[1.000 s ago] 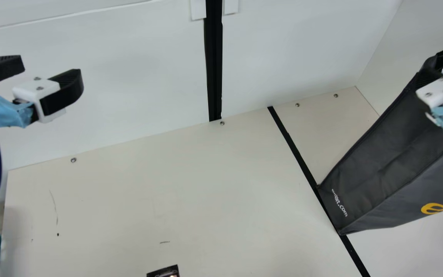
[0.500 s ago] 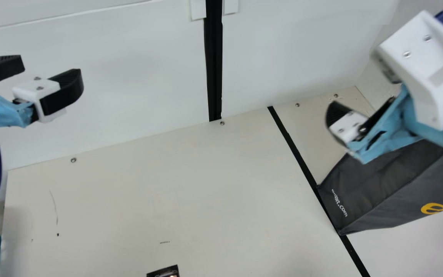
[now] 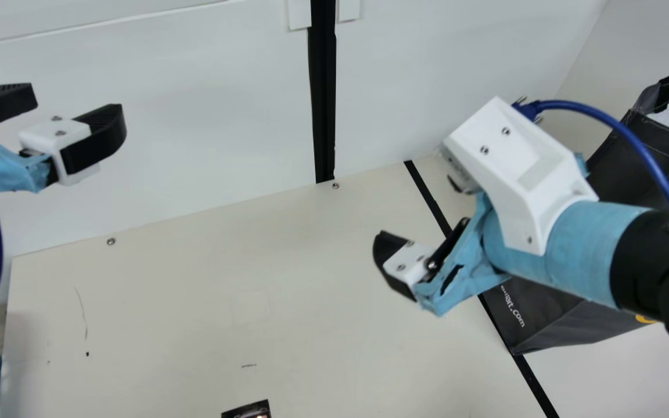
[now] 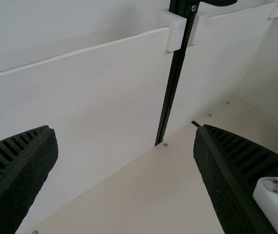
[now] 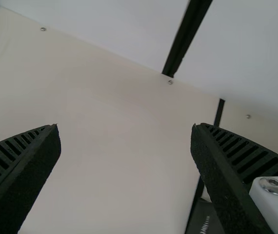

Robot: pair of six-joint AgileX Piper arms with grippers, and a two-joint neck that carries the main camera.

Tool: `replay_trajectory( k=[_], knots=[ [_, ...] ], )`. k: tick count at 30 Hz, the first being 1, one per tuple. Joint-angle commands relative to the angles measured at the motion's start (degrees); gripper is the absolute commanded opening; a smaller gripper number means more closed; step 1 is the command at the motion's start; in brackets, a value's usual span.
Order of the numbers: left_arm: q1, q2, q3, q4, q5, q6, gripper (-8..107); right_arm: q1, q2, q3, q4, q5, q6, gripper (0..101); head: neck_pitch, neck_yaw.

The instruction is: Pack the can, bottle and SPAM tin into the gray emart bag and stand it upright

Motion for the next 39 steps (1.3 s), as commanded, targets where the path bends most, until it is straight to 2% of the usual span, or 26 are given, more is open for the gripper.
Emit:
replay_trajectory(
  k=[1, 39],
  knots=[
    [0.0, 0.0, 0.0, 0.0, 0.0, 0.0, 90, 0.9, -0.2, 0.5, 0.8, 0.1, 2.4, 95, -1.3, 0.0],
    [0.0, 0.0, 0.0, 0.0, 0.0, 0.0, 90, 1.2, -0.2, 0.7, 1.3, 0.0, 3.3, 95, -1.3, 0.0]
  ],
)
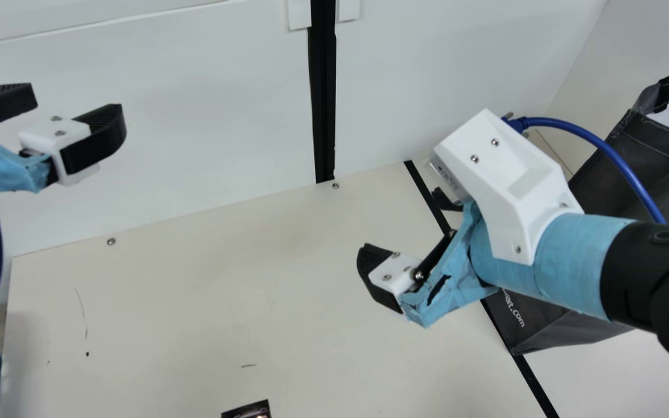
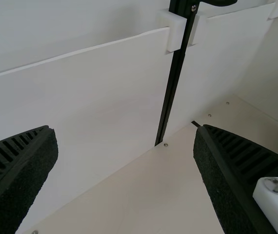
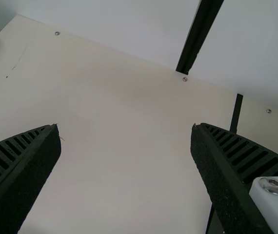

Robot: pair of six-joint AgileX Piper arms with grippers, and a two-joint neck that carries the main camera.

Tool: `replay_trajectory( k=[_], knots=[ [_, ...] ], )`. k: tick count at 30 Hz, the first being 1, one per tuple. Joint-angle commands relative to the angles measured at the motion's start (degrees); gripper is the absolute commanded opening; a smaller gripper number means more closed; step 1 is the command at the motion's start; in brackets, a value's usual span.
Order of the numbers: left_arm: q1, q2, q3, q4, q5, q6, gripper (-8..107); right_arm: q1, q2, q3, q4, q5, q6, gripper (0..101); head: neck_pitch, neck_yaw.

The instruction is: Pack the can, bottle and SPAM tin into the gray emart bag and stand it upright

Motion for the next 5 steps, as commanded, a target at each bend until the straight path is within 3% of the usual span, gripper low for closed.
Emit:
replay_trajectory(
  k=[1, 5],
  knots=[
    [0.0, 0.0, 0.0, 0.0, 0.0, 0.0, 90, 0.0, 0.0, 0.0, 0.0, 0.0, 0.0, 95, -1.3, -0.1],
    [0.0, 0.0, 0.0, 0.0, 0.0, 0.0, 90, 0.0, 0.0, 0.0, 0.0, 0.0, 0.0, 95, -1.3, -0.1]
  ],
)
